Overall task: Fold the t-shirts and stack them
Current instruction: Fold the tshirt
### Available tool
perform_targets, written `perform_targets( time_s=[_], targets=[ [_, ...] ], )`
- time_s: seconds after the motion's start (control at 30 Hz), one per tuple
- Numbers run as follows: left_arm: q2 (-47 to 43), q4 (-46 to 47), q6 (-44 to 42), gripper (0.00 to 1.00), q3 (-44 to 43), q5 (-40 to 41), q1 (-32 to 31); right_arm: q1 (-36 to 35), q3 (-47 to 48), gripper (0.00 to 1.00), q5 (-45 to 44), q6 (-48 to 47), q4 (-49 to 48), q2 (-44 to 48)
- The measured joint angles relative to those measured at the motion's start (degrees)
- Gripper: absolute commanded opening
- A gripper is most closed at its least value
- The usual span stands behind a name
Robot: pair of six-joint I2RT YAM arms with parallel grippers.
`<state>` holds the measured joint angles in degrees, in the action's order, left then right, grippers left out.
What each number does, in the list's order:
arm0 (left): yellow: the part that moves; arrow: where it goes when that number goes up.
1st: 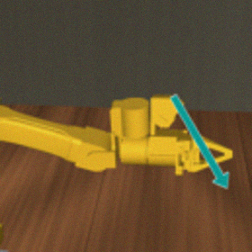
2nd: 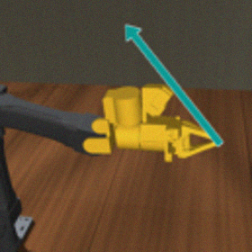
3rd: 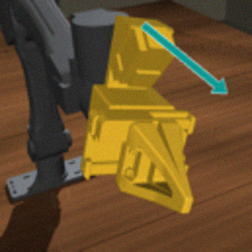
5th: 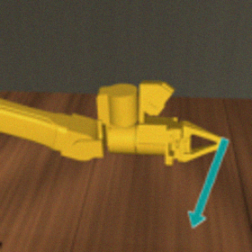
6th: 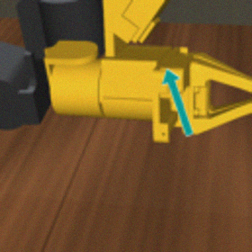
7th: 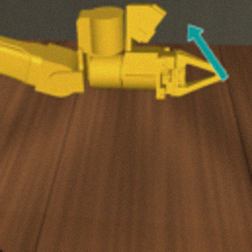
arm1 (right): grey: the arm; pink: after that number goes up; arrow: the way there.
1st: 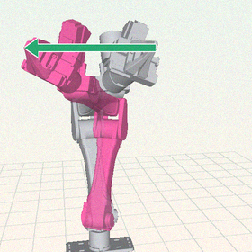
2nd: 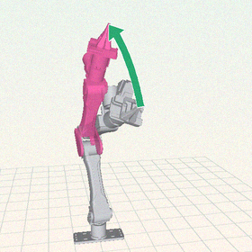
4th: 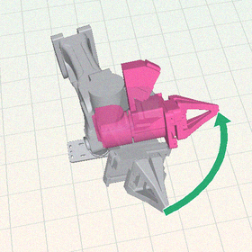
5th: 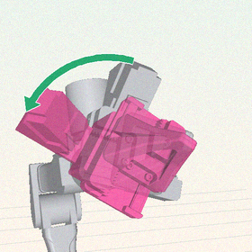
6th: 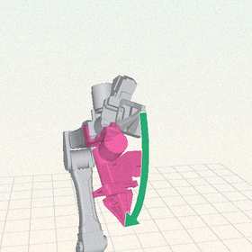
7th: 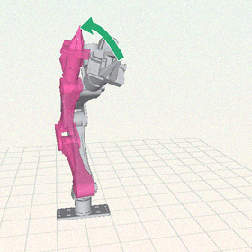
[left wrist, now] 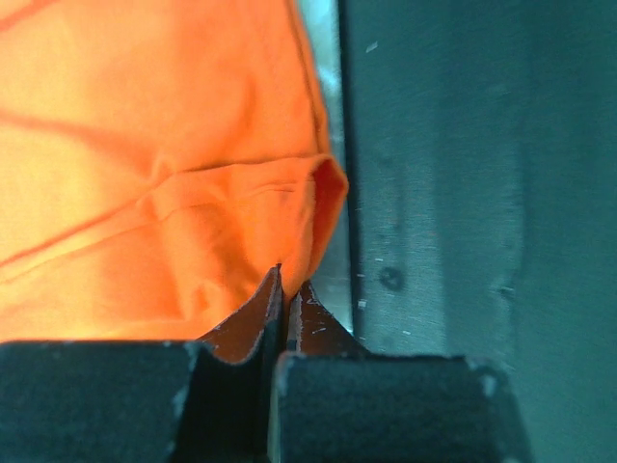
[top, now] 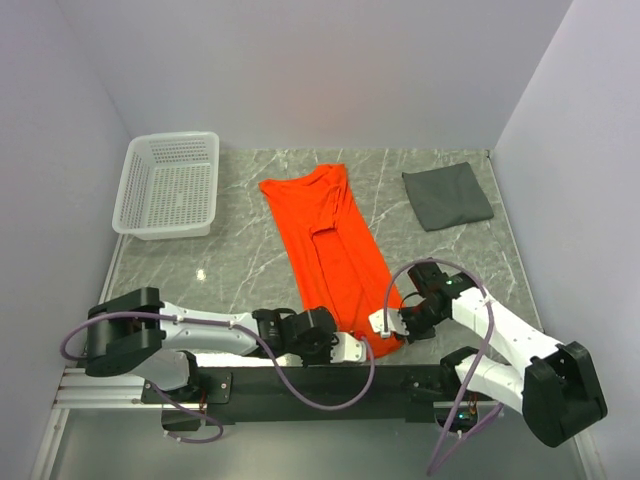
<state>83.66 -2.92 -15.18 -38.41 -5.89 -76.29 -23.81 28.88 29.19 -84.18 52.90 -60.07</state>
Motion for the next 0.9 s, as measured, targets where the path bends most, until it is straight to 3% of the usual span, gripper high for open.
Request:
perform_targets(
  time_s=[0.2, 0.37, 0.6, 0.9],
  targets=[
    [-3.3, -3.3, -0.1, 0.01, -1.2, -7.5, 1.0, 0.0, 10.8, 0.0, 5.7, 0.7, 9.0, -1.3],
    [-4.9, -5.5, 0.3, 0.01, -2.8, -15.2, 5.3, 0.0, 17.6, 0.0, 9.9, 3.0, 12.3, -5.9],
    [-5.3, -6.3, 1.4, 0.01, -4.9, -25.6, 19.0, 0.7, 27.9, 0.0, 11.8, 8.2, 13.7, -19.3],
    [6.1, -9.1, 1.5, 0.01, -15.3, -36.5, 36.3, 5.4, 50.4, 0.0, 12.9, 12.2, 17.2, -41.0]
  ],
)
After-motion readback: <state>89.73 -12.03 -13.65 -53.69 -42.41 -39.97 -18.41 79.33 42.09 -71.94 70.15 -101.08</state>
